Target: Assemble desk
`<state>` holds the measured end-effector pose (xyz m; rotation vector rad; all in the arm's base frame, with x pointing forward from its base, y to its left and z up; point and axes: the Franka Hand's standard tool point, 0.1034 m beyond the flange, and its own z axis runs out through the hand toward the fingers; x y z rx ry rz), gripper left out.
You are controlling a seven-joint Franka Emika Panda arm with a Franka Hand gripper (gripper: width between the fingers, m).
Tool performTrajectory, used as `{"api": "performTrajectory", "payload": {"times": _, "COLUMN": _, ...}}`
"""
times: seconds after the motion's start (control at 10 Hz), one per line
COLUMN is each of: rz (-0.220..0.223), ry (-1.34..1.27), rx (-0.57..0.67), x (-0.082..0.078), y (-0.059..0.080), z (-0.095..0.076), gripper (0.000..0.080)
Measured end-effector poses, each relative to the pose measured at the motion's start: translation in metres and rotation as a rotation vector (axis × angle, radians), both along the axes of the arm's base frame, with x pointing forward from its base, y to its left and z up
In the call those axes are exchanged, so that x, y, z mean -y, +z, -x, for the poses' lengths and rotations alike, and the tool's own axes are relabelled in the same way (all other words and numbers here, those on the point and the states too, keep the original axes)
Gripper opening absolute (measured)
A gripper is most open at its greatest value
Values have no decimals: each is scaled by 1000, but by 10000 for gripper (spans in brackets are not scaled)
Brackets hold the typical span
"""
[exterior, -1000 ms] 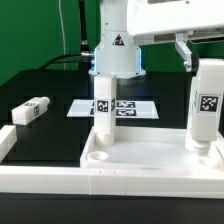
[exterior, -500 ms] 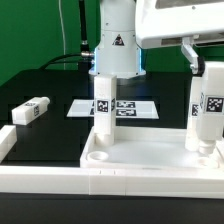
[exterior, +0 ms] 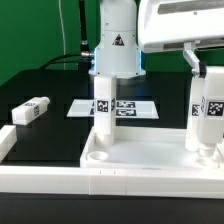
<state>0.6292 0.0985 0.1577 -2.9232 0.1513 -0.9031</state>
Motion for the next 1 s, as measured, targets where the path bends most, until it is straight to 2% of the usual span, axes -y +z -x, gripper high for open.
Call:
{"api": "performTrajectory", "payload": {"times": 0.2, "rz": 4, "ry": 21, "rx": -12, "x": -12, "y": -8, "z": 4, "gripper": 295}}
{"api": "performTrajectory", "payload": {"times": 0.5, "rz": 21, "ry": 46, "rx": -14, "x": -15, "y": -12, "z": 3, "gripper": 295}}
{"api": "performTrajectory", "payload": {"times": 1.0, "rz": 38, "ry": 49, "rx": -13, "x": 0, "y": -11, "z": 0, "gripper": 295}}
